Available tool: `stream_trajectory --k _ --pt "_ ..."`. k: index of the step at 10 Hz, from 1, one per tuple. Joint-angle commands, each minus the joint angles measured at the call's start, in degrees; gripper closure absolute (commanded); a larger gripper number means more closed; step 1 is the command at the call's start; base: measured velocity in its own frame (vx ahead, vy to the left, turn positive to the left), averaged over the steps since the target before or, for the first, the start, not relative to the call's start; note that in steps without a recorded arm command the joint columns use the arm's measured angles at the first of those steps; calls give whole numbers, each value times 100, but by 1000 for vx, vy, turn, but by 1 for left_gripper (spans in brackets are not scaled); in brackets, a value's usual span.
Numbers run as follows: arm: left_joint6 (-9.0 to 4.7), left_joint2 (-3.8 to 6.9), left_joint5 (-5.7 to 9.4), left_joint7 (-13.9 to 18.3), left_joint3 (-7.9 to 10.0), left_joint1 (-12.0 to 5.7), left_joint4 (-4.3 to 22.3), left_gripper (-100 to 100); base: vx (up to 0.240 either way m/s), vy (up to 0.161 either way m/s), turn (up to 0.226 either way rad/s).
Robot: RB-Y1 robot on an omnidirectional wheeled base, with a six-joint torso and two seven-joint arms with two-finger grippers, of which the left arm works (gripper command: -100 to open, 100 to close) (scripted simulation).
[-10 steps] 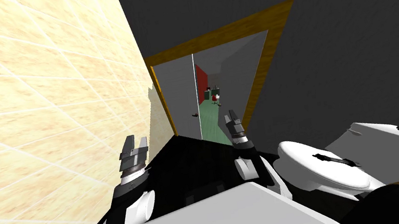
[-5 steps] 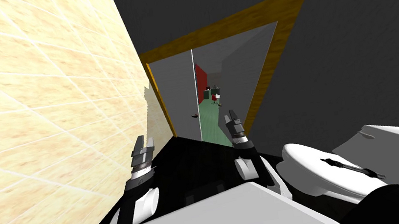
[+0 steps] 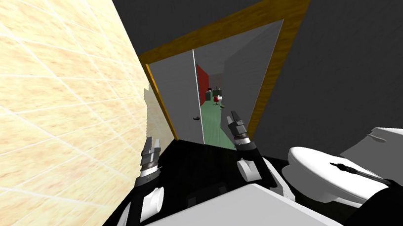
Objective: Push the door open
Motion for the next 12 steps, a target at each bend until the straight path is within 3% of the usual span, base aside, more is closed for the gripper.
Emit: stream_trajectory --k 1,9,10,12 --pt "-51 31 -10 30 -41 -89 236 -100 107 -1 -17" --pt "-251 167 -61 191 -264 -603 1481 -100 95 1 -22" --pt "-251 167 -61 191 -264 -603 1481 -100 67 -8 -5" --pt "-306 192 -75 235 -325 -744 1823 -100 72 -4 -23"
